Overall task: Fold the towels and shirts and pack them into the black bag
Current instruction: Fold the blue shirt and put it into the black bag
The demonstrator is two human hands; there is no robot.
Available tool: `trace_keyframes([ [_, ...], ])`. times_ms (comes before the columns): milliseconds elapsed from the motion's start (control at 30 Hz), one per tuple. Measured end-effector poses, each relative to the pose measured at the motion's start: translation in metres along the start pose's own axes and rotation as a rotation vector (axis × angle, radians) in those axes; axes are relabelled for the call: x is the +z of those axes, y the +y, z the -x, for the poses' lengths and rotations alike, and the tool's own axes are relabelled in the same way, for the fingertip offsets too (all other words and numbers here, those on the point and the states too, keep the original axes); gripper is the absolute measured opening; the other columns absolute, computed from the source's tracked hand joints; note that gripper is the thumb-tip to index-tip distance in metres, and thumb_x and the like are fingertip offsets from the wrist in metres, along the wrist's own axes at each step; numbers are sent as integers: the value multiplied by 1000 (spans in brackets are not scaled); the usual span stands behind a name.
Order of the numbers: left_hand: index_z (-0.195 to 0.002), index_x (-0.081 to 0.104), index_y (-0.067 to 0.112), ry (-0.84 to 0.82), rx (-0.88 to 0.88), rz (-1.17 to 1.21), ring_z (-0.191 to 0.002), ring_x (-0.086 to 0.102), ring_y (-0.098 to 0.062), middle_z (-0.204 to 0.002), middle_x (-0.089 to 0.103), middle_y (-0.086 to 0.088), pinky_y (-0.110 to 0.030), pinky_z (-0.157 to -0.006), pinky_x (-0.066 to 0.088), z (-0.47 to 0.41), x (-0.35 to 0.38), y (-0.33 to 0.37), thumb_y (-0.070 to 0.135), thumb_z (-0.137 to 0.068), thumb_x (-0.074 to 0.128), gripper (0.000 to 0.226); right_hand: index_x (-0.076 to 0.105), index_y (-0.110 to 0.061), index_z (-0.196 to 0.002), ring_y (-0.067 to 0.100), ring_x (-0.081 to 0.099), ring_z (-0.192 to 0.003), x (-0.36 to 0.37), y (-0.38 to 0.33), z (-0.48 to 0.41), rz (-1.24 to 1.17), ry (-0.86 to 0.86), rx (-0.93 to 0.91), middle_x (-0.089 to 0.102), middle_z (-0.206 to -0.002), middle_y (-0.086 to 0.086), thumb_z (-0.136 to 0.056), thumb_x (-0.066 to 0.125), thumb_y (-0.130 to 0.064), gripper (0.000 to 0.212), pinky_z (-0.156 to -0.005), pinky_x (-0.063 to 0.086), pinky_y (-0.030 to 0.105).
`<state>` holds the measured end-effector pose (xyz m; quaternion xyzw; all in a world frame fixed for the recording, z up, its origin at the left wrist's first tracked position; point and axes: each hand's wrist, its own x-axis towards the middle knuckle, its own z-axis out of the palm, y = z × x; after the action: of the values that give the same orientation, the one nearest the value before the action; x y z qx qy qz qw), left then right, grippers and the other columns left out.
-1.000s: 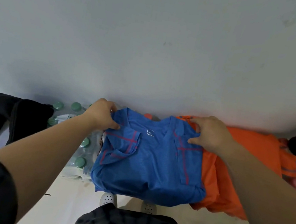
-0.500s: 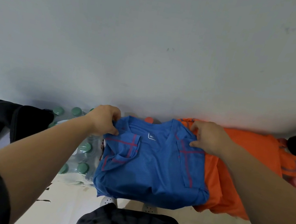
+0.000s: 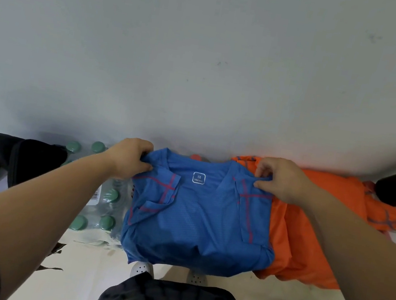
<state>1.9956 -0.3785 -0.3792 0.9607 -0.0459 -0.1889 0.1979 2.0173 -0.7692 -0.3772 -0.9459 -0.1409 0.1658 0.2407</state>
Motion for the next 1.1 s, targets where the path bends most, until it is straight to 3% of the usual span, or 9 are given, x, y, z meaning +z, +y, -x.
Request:
trace_keyframes([
  [100,-64,42,16,32,52,-42,-62,45,-20,-64,49,1,-31,-54,34,-1,-6,2,11,-79,71,33,71,-19,-113,18,66,-84,-12,-5,-2,58,-83,66,72,-91,0,-75,80,-12,40,-77,48,25],
  [200,-67,43,17,151,104,-101,-67,51,-31,-65,52,-3,-33,-57,34,-6,-17,8,9,-80,70,30,76,-17,-109,20,67,-99,-26,-7,-10,226,-56,103,75,-106,2,-79,76,-16,30,-84,46,22],
  [333,-89,64,11,492,146,-220,-74,61,-40,-81,67,-15,-36,-60,42,-15,-40,22,10,-85,63,5,74,-15,-96,35,65,-98,-42,-14,-16,310,332,65,73,-101,10,-81,70,-17,15,-81,51,38],
  [467,-69,55,6,728,374,-353,-50,52,-35,-58,56,-14,-37,-48,42,-7,-38,25,3,-71,62,7,65,-11,-84,34,56,-86,-30,-9,0,460,629,-97,65,-84,9,-79,64,-18,8,-71,48,45],
  [567,-65,52,9,698,511,-441,-50,52,-31,-58,53,-10,-36,-53,40,12,-12,14,3,-66,62,12,60,-15,-80,33,53,-82,-8,1,26,488,620,-286,60,-80,6,-75,61,-19,7,-69,43,44],
  [700,-74,64,10,523,631,-466,-61,60,-29,-73,65,-8,-37,-60,48,44,37,-6,11,-67,47,18,61,-18,-79,32,56,-83,26,19,57,536,391,-386,60,-81,3,-70,56,-25,12,-72,45,42],
  [900,-81,68,15,205,488,-408,-70,63,-28,-82,67,-2,-36,-64,54,70,56,-20,12,-54,68,26,66,-26,-81,21,56,-86,39,21,78,434,133,-326,64,-85,-10,-71,54,-35,18,-75,48,42],
  [1000,-82,71,20,141,477,-321,-70,60,-21,-80,65,4,-31,-67,52,75,45,-15,33,-64,53,29,72,-27,-84,15,53,-81,30,14,77,303,193,-281,64,-77,-15,-78,55,-38,21,-75,46,38],
  [1100,-83,68,18,216,432,-213,-68,59,-24,-74,63,1,-33,-64,51,72,35,-4,34,-76,45,29,75,-20,-96,21,56,-76,25,6,64,202,341,-208,61,-74,-10,-83,61,-24,19,-73,50,35],
])
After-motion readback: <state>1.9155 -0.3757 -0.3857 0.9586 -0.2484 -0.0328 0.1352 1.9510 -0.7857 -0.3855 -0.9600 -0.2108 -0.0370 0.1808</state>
